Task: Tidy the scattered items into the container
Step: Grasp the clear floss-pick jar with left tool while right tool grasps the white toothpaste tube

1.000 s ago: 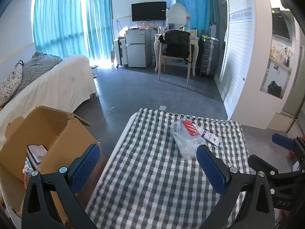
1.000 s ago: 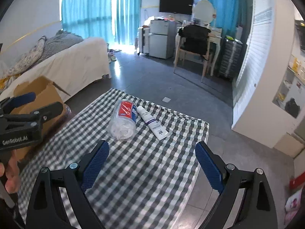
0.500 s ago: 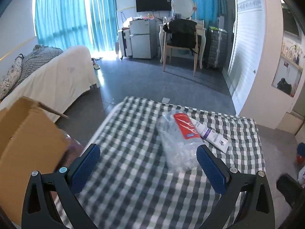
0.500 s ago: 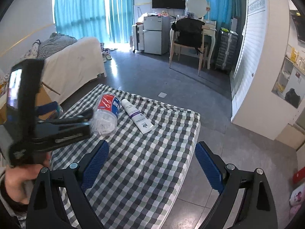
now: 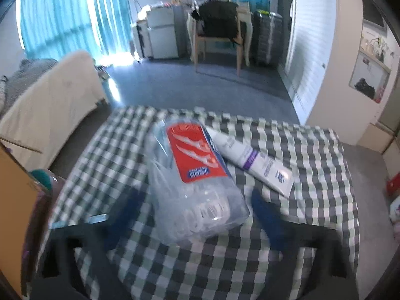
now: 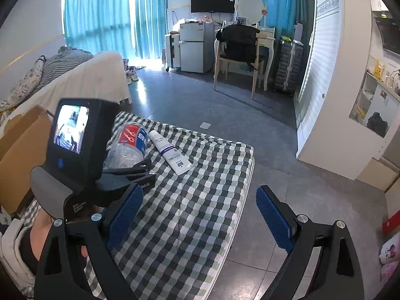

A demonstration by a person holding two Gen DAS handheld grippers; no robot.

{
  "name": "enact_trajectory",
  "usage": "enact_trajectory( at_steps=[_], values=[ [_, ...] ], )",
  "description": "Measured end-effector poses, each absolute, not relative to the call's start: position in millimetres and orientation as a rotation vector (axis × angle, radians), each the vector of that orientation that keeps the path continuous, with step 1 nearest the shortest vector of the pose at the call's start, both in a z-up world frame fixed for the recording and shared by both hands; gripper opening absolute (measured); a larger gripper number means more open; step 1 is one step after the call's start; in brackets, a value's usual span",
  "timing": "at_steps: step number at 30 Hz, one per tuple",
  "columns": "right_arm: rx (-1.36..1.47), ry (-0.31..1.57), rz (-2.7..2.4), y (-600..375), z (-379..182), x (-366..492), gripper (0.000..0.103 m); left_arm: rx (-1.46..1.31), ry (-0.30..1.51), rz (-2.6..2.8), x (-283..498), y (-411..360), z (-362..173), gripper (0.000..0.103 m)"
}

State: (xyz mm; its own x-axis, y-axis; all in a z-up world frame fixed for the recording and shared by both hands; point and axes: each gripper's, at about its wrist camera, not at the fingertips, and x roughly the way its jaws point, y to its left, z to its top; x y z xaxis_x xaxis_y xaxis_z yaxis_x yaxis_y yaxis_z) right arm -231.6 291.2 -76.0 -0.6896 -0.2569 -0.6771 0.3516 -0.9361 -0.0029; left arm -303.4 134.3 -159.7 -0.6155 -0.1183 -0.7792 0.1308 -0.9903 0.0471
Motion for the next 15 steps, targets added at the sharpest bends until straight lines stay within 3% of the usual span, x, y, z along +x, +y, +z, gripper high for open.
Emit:
enact_trajectory(
  at_steps=[15],
  values=[
    [1.066, 0.172, -2.504, 265.1, -93.6, -259.9, 0.092, 1.337, -0.01, -2.81, -272.4, 99.6, -132.7, 0.067]
  ],
)
